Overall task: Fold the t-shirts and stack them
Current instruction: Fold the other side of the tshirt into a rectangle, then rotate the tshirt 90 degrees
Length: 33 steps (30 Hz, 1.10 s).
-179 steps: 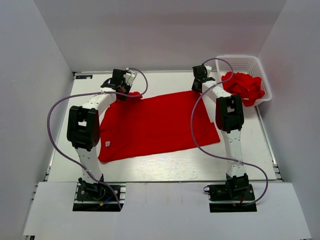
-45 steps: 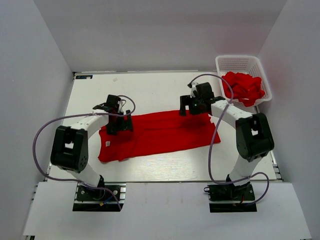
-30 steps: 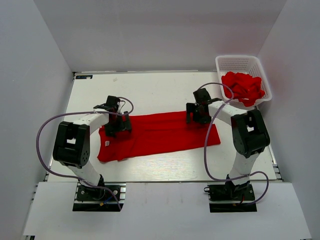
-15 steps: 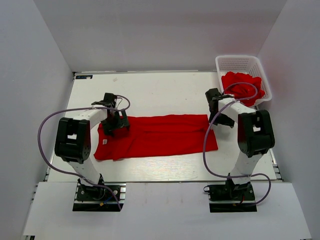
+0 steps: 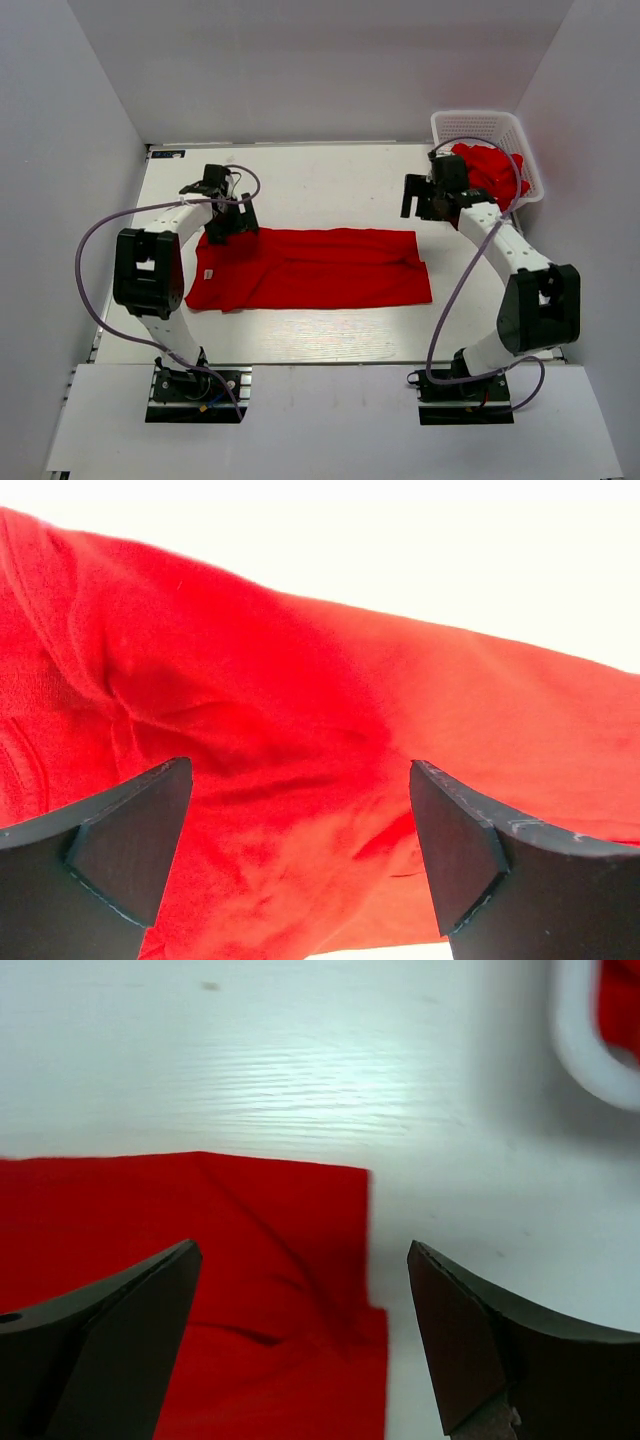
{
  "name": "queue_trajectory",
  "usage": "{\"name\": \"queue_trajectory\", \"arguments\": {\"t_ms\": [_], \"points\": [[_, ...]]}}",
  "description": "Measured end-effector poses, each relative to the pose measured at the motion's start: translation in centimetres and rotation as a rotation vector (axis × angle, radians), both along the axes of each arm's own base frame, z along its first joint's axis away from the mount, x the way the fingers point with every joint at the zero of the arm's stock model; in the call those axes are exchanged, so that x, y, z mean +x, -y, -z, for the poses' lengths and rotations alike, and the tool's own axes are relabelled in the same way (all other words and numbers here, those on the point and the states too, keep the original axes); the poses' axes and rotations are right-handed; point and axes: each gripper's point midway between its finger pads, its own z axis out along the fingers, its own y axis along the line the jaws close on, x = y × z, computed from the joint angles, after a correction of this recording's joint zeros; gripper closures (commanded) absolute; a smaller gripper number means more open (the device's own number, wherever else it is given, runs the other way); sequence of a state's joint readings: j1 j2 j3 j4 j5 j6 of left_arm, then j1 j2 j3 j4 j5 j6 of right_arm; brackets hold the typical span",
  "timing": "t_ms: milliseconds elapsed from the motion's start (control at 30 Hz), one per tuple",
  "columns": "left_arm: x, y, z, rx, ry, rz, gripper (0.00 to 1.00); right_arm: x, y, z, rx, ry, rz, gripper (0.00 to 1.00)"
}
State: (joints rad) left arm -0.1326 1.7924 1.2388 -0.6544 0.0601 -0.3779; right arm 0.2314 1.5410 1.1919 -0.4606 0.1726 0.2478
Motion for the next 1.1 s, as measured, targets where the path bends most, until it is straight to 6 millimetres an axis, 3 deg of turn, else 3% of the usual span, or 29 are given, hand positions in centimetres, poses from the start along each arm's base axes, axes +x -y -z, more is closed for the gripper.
{"name": "queue_trajectory", "arguments": {"t_ms": [133, 333, 433, 600, 800, 867, 967, 1100], "points": [[0.6, 0.3, -1.0, -0.018, 0.031, 0.009, 0.0, 0.0, -4.1, -1.8, 0.131, 0.088, -0.209, 0.1], [-0.8, 0.7, -0.1, -0.046, 0.012, 0.0, 0.0, -2.4, -8.0, 0.8, 0.268, 0.02, -0.373, 0.1], [-1.7, 0.7, 0.9, -0.054, -0.019, -0.01, 0.0, -3.3, -8.8, 2.7, 0.301, -0.037, -0.399, 0.1], [-1.5, 0.9, 2.4, -0.059, -0.047, -0.019, 0.0, -4.6, -8.8, 5.9, 0.318, -0.137, -0.372, 0.1], [0.3, 0.9, 2.5, -0.046, -0.059, -0.036, 0.0, -5.1, -8.0, 9.6, 0.292, -0.234, -0.31, 0.1], [2.3, 1.1, 2.6, -0.045, -0.056, -0.036, 0.0, -5.4, -7.9, 9.9, 0.29, -0.242, -0.305, 0.1], [7.4, 2.1, 2.5, -0.066, -0.008, -0.028, 0.0, -6.0, -7.8, 10.0, 0.294, -0.229, -0.309, 0.1], [18.1, 5.6, 1.6, -0.203, 0.149, 0.037, 0.0, -8.1, -8.3, 10.1, 0.285, -0.224, -0.394, 0.1]]}}
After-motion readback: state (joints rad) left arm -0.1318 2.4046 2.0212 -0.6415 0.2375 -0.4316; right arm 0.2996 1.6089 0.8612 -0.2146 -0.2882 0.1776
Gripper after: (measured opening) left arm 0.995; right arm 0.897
